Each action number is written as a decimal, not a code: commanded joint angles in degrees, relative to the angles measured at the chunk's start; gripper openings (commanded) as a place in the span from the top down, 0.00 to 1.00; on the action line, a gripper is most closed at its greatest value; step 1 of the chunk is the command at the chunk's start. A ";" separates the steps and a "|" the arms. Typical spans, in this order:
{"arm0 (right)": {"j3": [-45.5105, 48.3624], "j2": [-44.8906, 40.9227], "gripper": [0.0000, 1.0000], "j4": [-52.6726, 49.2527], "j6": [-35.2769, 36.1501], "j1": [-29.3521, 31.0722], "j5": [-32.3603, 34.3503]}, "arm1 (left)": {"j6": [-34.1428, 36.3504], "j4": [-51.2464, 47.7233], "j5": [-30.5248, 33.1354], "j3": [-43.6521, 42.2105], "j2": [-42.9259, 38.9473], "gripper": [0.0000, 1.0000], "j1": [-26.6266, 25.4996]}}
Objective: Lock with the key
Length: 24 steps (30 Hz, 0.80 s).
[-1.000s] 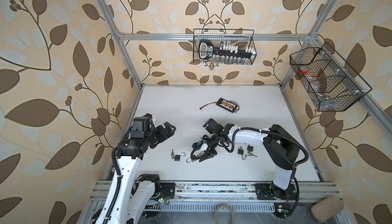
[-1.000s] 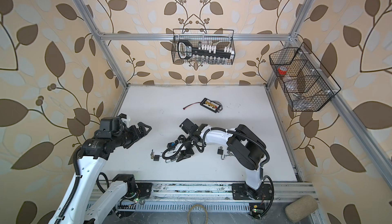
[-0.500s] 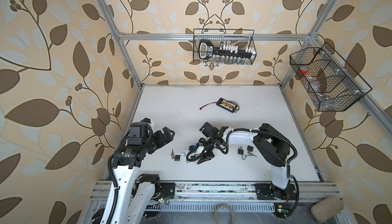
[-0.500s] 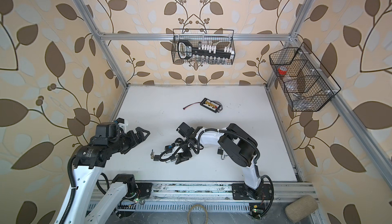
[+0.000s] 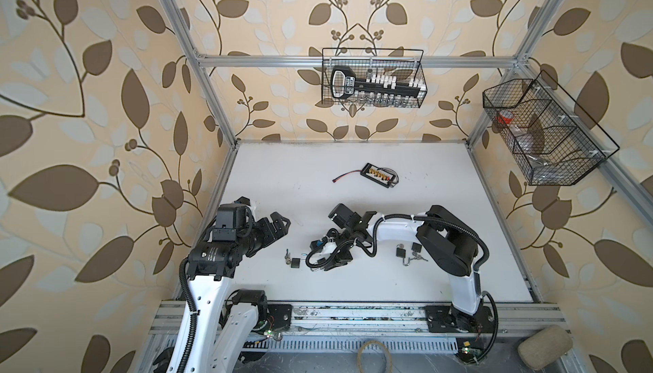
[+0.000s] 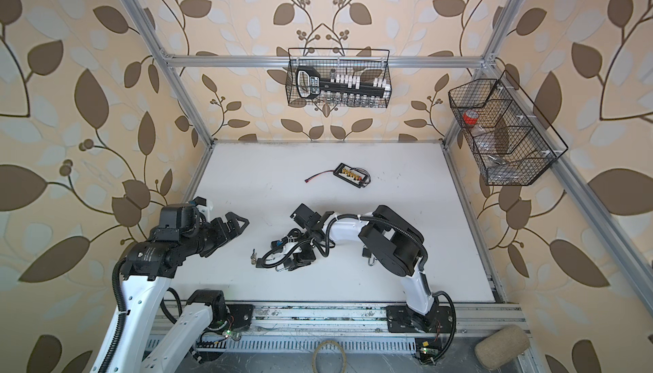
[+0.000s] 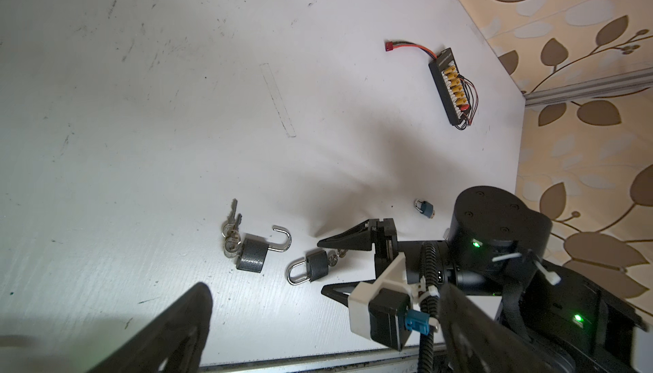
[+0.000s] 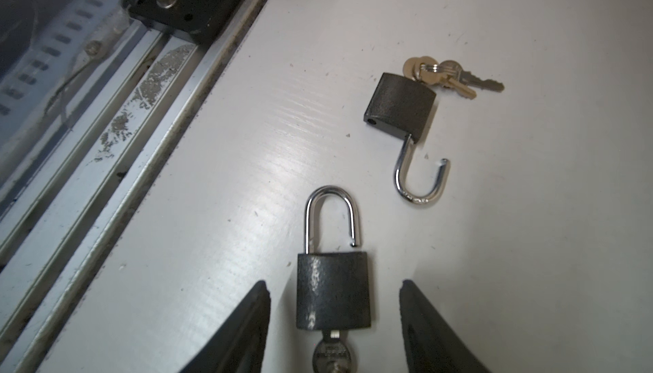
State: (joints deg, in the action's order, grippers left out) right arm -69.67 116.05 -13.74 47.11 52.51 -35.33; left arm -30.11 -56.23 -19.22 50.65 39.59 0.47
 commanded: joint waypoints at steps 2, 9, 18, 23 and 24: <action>-1.50 1.85 0.41 -0.96 0.17 0.52 -0.28 | 1.34 -1.17 0.58 2.26 -0.31 0.01 0.59; -1.76 2.95 0.42 -1.56 0.35 0.70 0.33 | 1.29 -1.18 0.68 2.26 -0.39 0.01 0.61; -1.67 3.47 0.50 -2.22 0.44 0.75 0.61 | 1.54 -2.21 1.06 2.75 -0.66 0.01 0.66; -1.48 3.44 0.55 -2.26 0.46 0.76 0.70 | 1.63 -2.31 1.22 2.89 -0.48 0.01 0.66; -1.40 3.48 0.56 -2.26 0.44 0.82 0.70 | 1.65 -2.31 1.26 2.87 -0.40 0.01 0.64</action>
State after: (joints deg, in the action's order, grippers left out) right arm -70.48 117.62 -13.78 47.13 52.82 -34.83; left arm -29.95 -57.49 -18.94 51.03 39.42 0.49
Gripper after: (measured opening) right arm 0.439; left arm 0.989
